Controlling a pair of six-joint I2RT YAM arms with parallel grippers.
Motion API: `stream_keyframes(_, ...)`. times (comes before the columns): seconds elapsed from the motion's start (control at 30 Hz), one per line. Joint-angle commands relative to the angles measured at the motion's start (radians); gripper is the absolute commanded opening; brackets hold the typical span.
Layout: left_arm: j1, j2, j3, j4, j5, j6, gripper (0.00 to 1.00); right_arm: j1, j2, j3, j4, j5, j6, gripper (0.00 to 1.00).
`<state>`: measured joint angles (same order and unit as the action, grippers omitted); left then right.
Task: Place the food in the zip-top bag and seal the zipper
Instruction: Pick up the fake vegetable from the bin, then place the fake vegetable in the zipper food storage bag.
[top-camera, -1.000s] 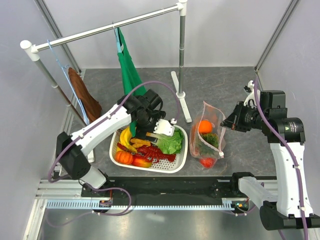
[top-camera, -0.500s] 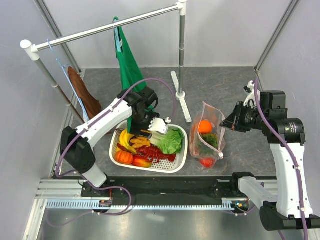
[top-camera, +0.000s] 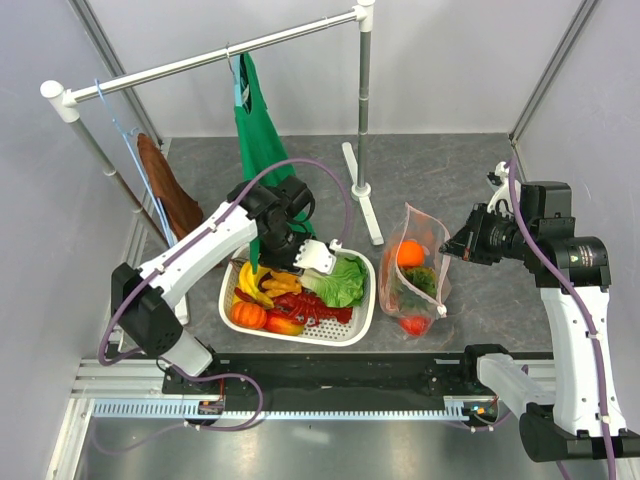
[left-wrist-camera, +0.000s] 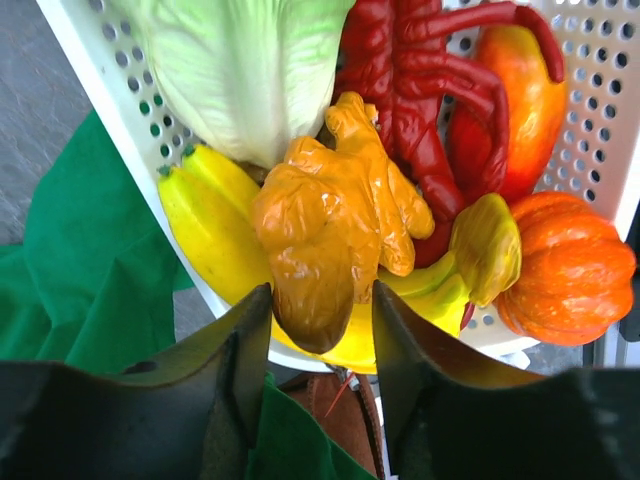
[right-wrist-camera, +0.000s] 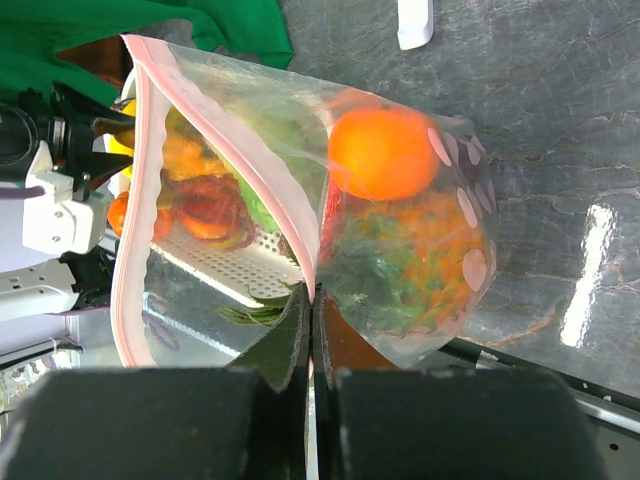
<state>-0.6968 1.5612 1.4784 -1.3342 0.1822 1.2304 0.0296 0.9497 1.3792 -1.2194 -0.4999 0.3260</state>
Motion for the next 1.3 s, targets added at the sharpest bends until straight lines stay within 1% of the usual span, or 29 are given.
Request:
stream_keyframes(0.0, -0.027, -0.036, 0.031, -0.043, 0.040, -0.012, 0.47, -0.002, -0.011, -0.002, 0.032, -0.015, 0.002, 0.00)
stream_keyframes(0.03, -0.030, -0.036, 0.030, -0.049, 0.042, -0.012, 0.43, -0.002, -0.009, -0.002, 0.034, -0.014, 0.002, 0.00)
stream_keyframes(0.07, -0.033, -0.036, 0.031, -0.054, 0.046, -0.017, 0.42, -0.002, -0.011, 0.001, 0.032, -0.014, -0.001, 0.00)
stream_keyframes(0.13, -0.046, -0.036, 0.031, -0.060, 0.062, -0.029, 0.41, -0.002, -0.012, 0.000, 0.032, -0.012, -0.001, 0.00)
stream_keyframes(0.23, -0.064, -0.033, 0.019, -0.054, 0.071, -0.061, 0.46, -0.002, -0.012, -0.003, 0.032, -0.015, 0.002, 0.00)
stream_keyframes(0.3, -0.075, -0.036, 0.007, -0.045, 0.065, -0.084, 0.46, -0.002, -0.012, -0.002, 0.031, -0.014, 0.002, 0.00)
stream_keyframes(0.37, -0.098, -0.044, 0.006, -0.051, 0.069, -0.109, 0.43, -0.002, -0.012, 0.001, 0.031, -0.014, -0.002, 0.00)
stream_keyframes(0.4, -0.110, -0.061, 0.013, -0.059, 0.079, -0.118, 0.39, -0.002, -0.014, 0.003, 0.028, -0.014, -0.004, 0.00)
stream_keyframes(0.43, -0.125, -0.072, 0.037, -0.069, 0.101, -0.129, 0.31, -0.002, -0.012, 0.001, 0.029, -0.012, -0.002, 0.00)
stream_keyframes(0.5, -0.174, -0.093, 0.071, -0.109, 0.125, -0.164, 0.21, -0.002, -0.011, -0.002, 0.031, -0.015, -0.002, 0.00)
stream_keyframes(0.53, -0.191, -0.111, 0.112, -0.121, 0.141, -0.195, 0.11, -0.002, -0.012, -0.003, 0.031, -0.015, -0.002, 0.00)
stream_keyframes(0.6, -0.240, -0.125, 0.158, -0.146, 0.154, -0.227, 0.02, -0.002, -0.014, -0.011, 0.034, -0.019, 0.001, 0.00)
stream_keyframes(0.73, -0.296, -0.118, 0.334, -0.198, 0.226, -0.299, 0.02, -0.002, -0.017, -0.023, 0.035, -0.023, -0.001, 0.00)
stream_keyframes(0.87, -0.371, -0.092, 0.509, -0.201, 0.289, -0.336, 0.02, -0.002, -0.020, -0.035, 0.037, -0.042, -0.008, 0.00)
stream_keyframes(0.9, -0.383, -0.083, 0.601, -0.189, 0.315, -0.344, 0.02, -0.002, -0.022, -0.037, 0.035, -0.048, -0.008, 0.00)
stream_keyframes(1.0, -0.415, -0.043, 0.770, -0.152, 0.381, -0.364, 0.02, -0.002, -0.026, -0.058, 0.041, -0.061, -0.015, 0.00)
stream_keyframes(1.07, -0.434, -0.049, 0.792, -0.042, 0.395, -0.364, 0.02, -0.002, -0.025, -0.072, 0.041, -0.080, -0.018, 0.00)
stream_keyframes(1.1, -0.437, -0.082, 0.769, -0.007, 0.417, -0.341, 0.02, 0.000, -0.023, -0.072, 0.040, -0.086, -0.021, 0.00)
stream_keyframes(1.13, -0.443, -0.099, 0.745, 0.094, 0.413, -0.295, 0.02, 0.001, -0.020, -0.069, 0.038, -0.097, -0.030, 0.00)
stream_keyframes(1.2, -0.470, -0.147, 0.654, 0.168, 0.381, -0.212, 0.02, 0.000, -0.017, -0.055, 0.037, -0.108, -0.038, 0.00)
stream_keyframes(1.23, -0.483, -0.153, 0.630, 0.190, 0.361, -0.106, 0.02, 0.001, -0.014, -0.049, 0.038, -0.109, -0.036, 0.00)
stream_keyframes(1.27, -0.501, -0.153, 0.611, 0.219, 0.341, -0.057, 0.02, 0.000, -0.015, -0.042, 0.037, -0.111, -0.035, 0.00)
